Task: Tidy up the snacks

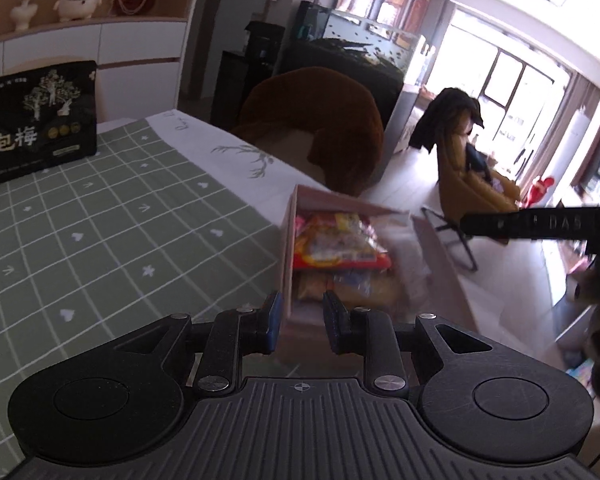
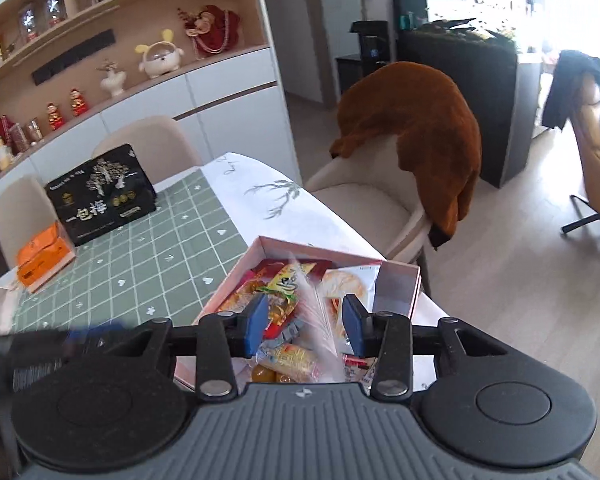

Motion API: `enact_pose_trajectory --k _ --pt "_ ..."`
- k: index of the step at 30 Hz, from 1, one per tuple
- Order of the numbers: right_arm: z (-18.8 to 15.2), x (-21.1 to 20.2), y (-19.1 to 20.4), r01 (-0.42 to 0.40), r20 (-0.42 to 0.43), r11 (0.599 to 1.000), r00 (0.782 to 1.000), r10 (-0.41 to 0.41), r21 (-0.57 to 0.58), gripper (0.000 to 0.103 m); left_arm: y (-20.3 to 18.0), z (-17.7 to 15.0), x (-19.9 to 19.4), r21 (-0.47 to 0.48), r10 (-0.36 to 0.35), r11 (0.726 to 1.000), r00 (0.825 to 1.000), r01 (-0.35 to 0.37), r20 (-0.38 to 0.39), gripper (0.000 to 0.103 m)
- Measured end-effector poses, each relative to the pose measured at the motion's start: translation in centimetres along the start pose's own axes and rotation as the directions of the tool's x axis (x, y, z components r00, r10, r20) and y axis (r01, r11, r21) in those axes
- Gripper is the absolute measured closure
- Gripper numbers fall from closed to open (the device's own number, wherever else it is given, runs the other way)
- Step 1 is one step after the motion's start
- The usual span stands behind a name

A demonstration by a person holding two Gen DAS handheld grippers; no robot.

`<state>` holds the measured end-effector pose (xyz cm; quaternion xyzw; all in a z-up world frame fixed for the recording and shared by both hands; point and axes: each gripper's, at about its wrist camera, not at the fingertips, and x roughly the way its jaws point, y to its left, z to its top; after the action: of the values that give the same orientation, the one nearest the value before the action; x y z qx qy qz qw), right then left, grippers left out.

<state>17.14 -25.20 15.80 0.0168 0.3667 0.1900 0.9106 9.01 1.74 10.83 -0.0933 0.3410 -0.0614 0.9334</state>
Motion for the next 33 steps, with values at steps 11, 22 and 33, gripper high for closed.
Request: enact_pose_trajectory --k 11,22,33 --pt "-14.9 1.2 5.5 0.080 -0.145 0.993 0.987 -0.066 0.092 0.052 2.7 -11.4 -2.0 0.051 0.119 0.992 0.991 -0.115 -0.069 0.076" --pt "-20.4 2.2 11.5 0.257 -0.038 0.966 0.966 -0.257 -0.009 0.019 1.4 -12.9 -1.2 0.162 0.076 0.983 0.996 -0.084 0.051 0.073" --pt "-21.3 3.3 9.0 0.308 0.042 0.948 0.949 -0.312 0.080 0.000 0.8 -12.7 -0.4 0.181 0.109 0.977 0.993 -0.116 0.051 0.073"
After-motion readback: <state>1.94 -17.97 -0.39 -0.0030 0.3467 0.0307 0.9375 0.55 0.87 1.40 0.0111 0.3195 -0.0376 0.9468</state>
